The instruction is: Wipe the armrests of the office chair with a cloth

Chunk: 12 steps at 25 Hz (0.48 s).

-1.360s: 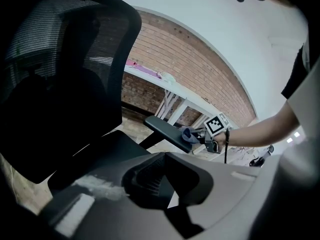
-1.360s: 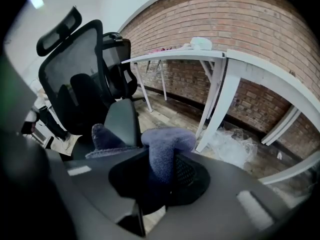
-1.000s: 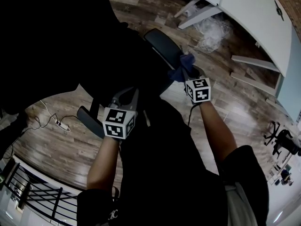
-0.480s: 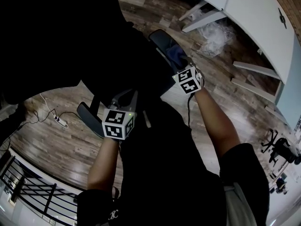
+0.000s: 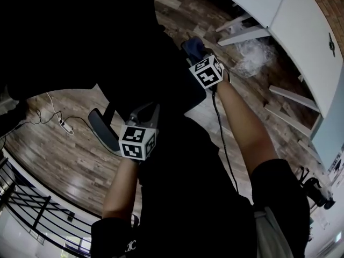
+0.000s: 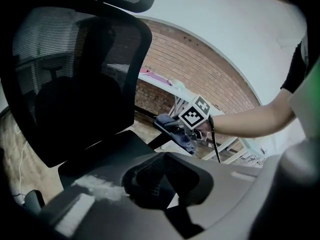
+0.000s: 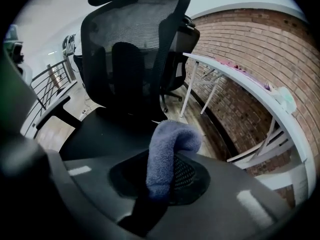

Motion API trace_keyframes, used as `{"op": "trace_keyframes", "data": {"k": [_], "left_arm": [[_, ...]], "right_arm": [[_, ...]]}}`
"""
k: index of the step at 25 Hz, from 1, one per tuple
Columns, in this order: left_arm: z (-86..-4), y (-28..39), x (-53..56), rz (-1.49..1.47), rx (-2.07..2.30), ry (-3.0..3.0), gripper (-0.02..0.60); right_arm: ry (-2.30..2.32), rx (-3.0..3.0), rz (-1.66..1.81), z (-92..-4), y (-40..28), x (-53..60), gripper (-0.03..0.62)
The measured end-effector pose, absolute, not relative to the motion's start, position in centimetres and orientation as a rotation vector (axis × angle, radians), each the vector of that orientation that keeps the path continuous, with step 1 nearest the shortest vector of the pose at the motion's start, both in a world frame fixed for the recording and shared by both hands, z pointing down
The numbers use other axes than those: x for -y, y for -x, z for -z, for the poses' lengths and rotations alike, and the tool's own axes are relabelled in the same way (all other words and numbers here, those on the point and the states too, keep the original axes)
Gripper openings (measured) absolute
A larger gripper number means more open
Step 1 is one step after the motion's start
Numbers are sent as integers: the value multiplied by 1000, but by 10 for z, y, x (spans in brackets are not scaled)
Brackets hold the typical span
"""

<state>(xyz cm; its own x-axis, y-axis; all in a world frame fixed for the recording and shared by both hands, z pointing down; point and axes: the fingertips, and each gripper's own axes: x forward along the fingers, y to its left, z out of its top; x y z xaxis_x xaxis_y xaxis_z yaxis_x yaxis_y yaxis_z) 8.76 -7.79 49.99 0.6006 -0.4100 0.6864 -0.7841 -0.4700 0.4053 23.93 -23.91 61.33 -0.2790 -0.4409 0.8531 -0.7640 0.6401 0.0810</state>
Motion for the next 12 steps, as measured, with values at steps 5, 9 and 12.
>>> {"op": "trace_keyframes", "data": {"k": [5, 9, 12], "left_arm": [[-498, -75, 71, -650, 975, -2099, 5], [-492, -68, 53, -643, 989, -2122, 5], [-483, -61, 40, -642, 1017, -2149, 5]], "right_arm": [[-961, 1921, -456, -613, -243, 236, 74], [-1036, 1896, -513, -612, -261, 207, 74], [-1085, 1866, -525, -613, -277, 185, 74]]}}
